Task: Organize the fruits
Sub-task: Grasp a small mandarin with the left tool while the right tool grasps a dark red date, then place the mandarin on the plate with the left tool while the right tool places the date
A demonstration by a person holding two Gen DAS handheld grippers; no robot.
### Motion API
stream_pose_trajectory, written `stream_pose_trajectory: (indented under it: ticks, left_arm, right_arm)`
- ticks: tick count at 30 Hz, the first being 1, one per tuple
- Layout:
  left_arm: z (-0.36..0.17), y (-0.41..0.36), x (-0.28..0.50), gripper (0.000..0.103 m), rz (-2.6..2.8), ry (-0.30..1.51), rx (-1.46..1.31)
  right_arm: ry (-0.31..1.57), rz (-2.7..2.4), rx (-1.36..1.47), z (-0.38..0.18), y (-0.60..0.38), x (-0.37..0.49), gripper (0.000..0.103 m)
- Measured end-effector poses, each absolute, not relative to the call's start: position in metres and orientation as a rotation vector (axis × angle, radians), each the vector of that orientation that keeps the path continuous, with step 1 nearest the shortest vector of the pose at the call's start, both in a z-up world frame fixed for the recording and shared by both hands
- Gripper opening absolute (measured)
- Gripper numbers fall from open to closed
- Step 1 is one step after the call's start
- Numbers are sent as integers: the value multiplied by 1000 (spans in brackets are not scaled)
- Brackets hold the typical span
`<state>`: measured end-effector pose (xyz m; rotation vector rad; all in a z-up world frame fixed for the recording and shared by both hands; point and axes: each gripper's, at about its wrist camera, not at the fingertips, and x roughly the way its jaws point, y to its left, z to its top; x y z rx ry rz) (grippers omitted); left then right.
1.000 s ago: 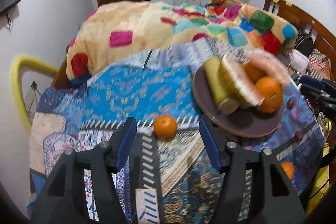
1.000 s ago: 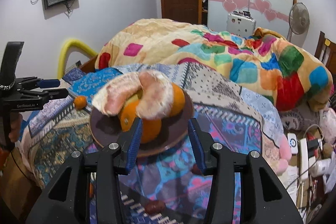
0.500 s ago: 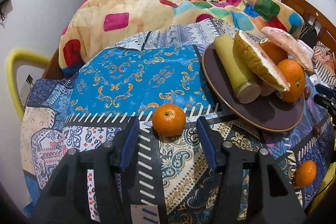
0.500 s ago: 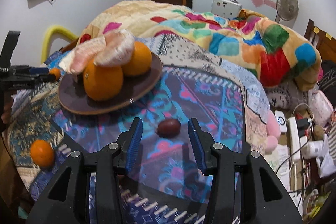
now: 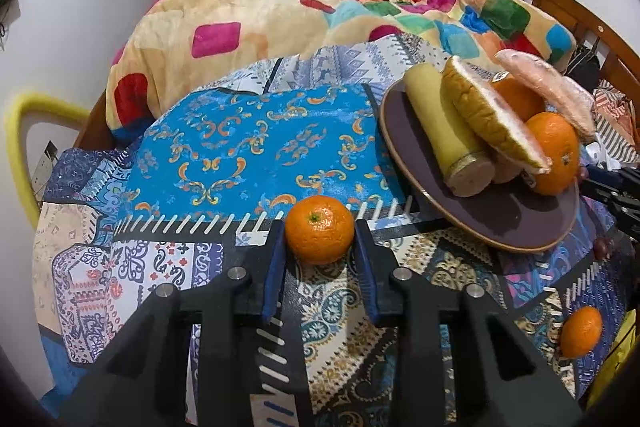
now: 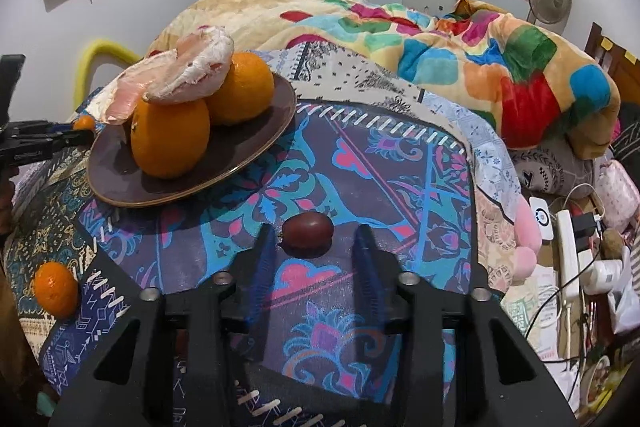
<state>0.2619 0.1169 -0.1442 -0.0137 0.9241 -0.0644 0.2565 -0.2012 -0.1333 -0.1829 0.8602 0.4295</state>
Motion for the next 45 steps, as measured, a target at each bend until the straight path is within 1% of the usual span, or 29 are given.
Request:
stream_pose_trajectory:
  ticks: [1,5,6,21,31,40,45]
  left_arm:
    - [-142,116,260,33,-69,920,-16]
    - [-133,111,252,33,-79,906,-9]
    - [-130,109,249,33,-84,901,-7]
    - [-95,70,231,33,-185,823,19]
    - [-103,46,240,33,-228,834,32]
    - [-117,36,250,33,-235,862,44]
    - [-121,31,251,33,-225,862,63]
  right_arm:
    - [866,434,-177,-134,-201,258,25]
    - [863,426,-183,-134,-200,258,23]
    - [859,425,-187,-134,-200,258,21]
    - [735,476,-187,-96,-186,239,22]
    - [714,531,-194,-95,-165,246,22]
    - [781,538,-203,-114,-155,264,22]
    - [783,551,-201,-116,-153,262,23]
